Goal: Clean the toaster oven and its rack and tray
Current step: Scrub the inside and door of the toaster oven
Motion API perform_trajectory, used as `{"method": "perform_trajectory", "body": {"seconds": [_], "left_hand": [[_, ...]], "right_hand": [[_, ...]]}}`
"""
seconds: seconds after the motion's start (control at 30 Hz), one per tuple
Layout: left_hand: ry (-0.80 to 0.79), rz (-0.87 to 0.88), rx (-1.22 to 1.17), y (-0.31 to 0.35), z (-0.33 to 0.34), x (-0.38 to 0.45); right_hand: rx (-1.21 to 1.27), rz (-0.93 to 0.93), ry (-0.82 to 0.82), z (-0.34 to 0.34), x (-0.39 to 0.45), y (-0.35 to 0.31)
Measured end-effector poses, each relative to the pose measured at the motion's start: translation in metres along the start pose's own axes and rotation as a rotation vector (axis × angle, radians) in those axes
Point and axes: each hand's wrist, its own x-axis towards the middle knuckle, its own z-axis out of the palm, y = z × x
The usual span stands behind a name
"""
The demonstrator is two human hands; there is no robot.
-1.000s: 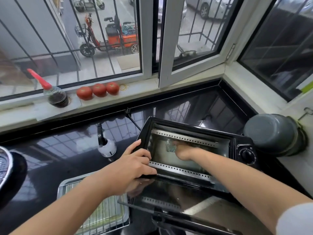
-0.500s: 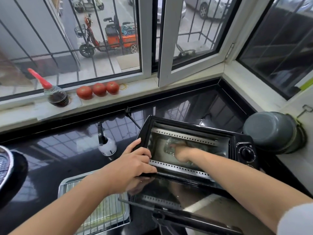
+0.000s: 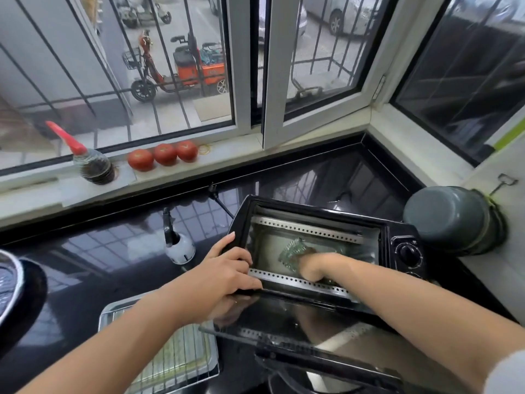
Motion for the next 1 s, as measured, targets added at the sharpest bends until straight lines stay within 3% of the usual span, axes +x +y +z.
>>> {"method": "perform_trajectory", "body": {"seconds": [0.1, 0.27, 0.37, 0.47, 0.53, 0.67, 0.8, 1.0], "left_hand": [[0.009, 0.002, 0.001, 0.000, 0.001, -0.003], [0.000, 0.002, 0.023, 0.002, -0.004, -0.002], [0.008, -0.011, 0.018, 0.002, -0.002, -0.002], [0.014, -0.006, 0.019, 0.001, 0.001, -0.005], [0.023, -0.004, 0.022, 0.001, 0.001, -0.006], [0.068, 0.008, -0.002, 0.002, 0.001, -0.002], [0.077, 0.017, 0.019, 0.002, 0.002, -0.002], [0.077, -0.018, 0.005, 0.002, 0.004, -0.002]], "right_hand": [[0.006, -0.032, -0.110, 0.000, 0.002, 0.002], [0.190, 0.043, 0.224, -0.006, 0.018, 0.003], [0.112, 0.077, 0.045, 0.003, 0.010, -0.004], [0.314, 0.129, -0.074, 0.007, 0.004, -0.014], [0.412, 0.168, -0.003, 0.008, 0.008, -0.017], [0.317, 0.175, 0.096, 0.008, 0.012, -0.012], [0.553, 0.347, 0.340, 0.003, 0.027, -0.005], [0.251, 0.325, 0.387, 0.004, 0.006, 0.005]]}}
